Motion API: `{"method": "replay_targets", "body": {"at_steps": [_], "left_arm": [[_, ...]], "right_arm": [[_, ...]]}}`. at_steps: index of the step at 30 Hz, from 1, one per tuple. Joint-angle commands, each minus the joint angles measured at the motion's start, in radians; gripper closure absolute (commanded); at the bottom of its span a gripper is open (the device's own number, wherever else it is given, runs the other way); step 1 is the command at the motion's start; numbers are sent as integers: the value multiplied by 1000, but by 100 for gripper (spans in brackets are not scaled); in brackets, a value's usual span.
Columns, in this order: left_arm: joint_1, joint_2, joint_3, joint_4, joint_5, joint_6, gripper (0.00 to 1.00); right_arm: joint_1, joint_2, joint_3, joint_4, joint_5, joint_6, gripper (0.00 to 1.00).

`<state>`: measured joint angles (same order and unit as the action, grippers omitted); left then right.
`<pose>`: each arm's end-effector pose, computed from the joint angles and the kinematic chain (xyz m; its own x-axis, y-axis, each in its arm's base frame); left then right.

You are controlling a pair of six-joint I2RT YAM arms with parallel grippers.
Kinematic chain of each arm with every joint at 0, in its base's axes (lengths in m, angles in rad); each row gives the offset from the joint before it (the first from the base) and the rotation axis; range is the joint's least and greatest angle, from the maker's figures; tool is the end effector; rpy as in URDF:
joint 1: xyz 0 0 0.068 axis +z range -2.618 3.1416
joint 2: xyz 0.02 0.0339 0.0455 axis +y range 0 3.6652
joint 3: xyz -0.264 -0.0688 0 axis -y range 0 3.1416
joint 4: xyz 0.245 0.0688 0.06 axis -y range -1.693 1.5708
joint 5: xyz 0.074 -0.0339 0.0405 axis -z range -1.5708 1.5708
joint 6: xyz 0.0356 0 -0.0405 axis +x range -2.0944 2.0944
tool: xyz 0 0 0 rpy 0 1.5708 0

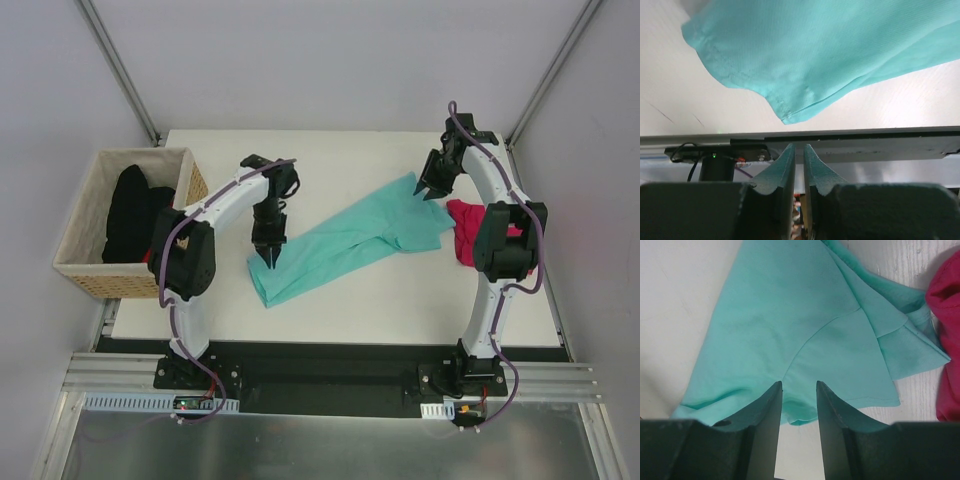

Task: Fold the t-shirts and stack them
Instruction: Rotate the tshirt 90 degrees

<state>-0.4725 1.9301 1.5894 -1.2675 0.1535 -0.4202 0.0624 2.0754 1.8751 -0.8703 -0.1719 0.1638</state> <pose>0.3178 -0.1686 0.2262 -0.9938 0.0552 0.0965 0.0430 0.9913 -0.1242 0.4507 0.0343 0.2589 -0.8874 0.1055 -0.4487 0.0014 0.9741 0.2263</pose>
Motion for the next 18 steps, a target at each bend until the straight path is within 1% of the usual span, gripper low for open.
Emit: {"method": "replay_targets", "body": {"at_steps": [1,5,8,9,11,12,14,18], "left_arm": [[-9,-25,128,-7,-32,-20,89],[-9,-62,246,28,-49,-16,89],[-8,-92,308,51,-75,-3,89],[-8,-101,320,68,-90,0,89],[-8,-121,352,85,-104,14,89],[-8,-126,366,91,-107,20,88],[-6,-123,409,91,-106,38,88],[-5,-114,452,89,-104,57,88]], "right_arm": [[-3,14,-8,-10,20,3,63],[-4,8,-31,7,21,5,66],[-4,-12,-60,28,22,17,81],[-3,-18,-70,33,14,20,87],[1,-24,-99,40,9,32,92],[1,-26,-111,42,6,37,96],[1,-34,-158,53,3,51,98],[1,-49,-237,86,-5,66,99]]}}
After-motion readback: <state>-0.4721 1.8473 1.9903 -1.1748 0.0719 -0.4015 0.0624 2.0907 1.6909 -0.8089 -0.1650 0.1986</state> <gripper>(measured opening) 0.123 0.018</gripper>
